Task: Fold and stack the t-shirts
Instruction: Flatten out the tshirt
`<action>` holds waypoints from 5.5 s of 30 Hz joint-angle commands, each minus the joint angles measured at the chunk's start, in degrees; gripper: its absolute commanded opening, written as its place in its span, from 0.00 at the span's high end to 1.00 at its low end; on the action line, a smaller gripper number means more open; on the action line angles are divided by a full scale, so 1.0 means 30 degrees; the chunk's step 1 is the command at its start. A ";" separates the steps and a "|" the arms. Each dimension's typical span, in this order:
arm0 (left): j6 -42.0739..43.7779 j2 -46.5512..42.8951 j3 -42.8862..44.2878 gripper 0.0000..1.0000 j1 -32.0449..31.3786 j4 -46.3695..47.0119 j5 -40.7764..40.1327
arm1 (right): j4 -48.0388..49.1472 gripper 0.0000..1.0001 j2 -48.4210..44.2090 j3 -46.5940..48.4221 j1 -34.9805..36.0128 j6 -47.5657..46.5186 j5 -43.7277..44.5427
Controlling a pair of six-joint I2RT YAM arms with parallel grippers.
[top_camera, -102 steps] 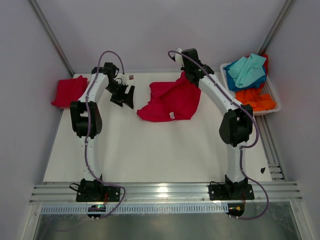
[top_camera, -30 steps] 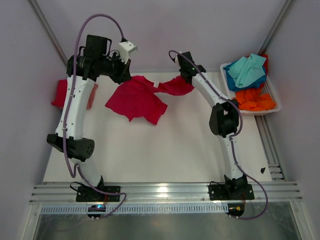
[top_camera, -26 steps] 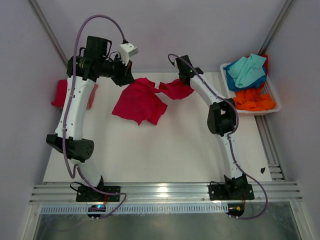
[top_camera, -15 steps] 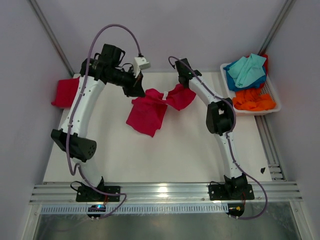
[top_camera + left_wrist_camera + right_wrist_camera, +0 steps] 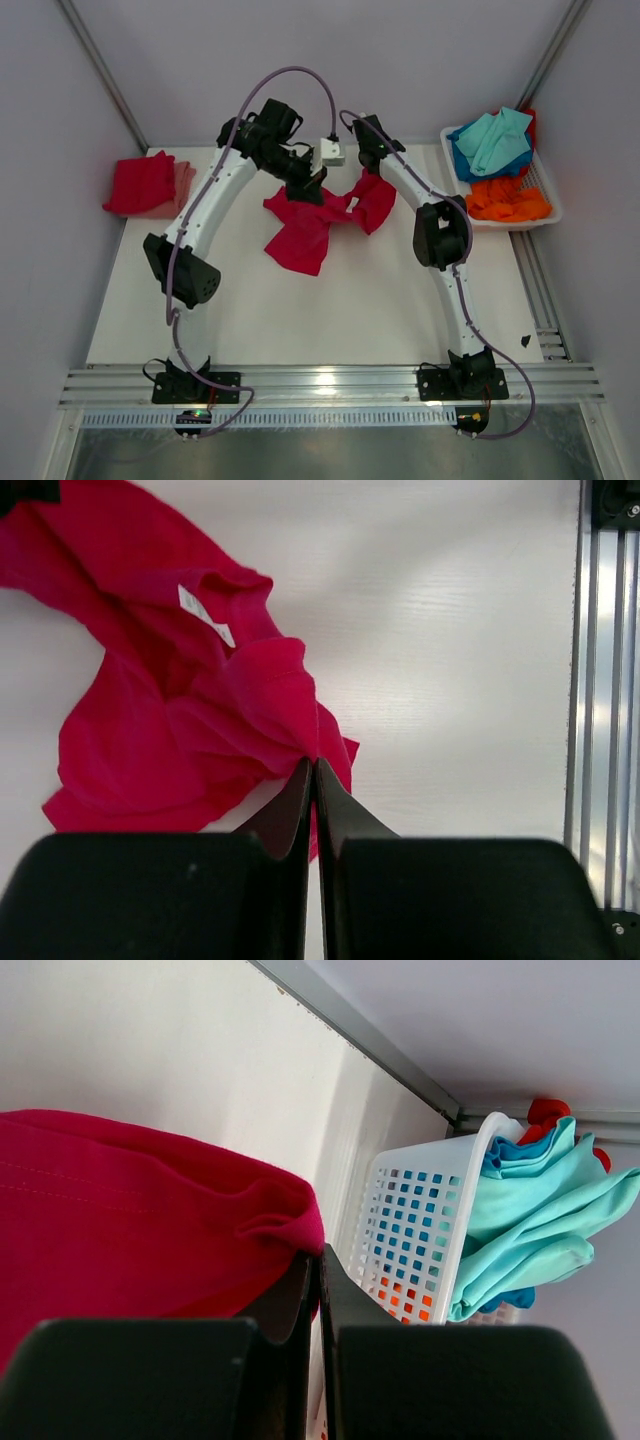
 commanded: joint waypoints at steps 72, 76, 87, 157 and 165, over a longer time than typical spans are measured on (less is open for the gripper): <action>-0.4451 0.5235 -0.2421 0.01 0.2811 0.8099 -0.8912 | 0.6410 0.97 -0.5488 0.0322 -0.0655 -0.7191 0.3252; -0.3223 0.5501 -0.2506 0.01 0.2811 0.7953 -0.9704 | 0.6263 0.97 -0.5401 0.0292 -0.0743 -0.7102 0.3193; -0.0525 0.4329 -0.3504 0.04 0.2782 0.7164 -0.8214 | 0.5911 0.97 -0.5107 0.0322 -0.0889 -0.6809 0.3193; -0.5624 0.3070 0.1829 1.00 0.3251 1.5244 -2.6019 | 0.5383 0.97 -0.8037 0.1582 -0.1124 -0.3820 0.2050; -0.3924 0.1694 0.2236 1.00 0.3280 1.6332 -2.6699 | 0.5677 0.97 -0.8886 0.1875 -0.1095 -0.4348 0.2196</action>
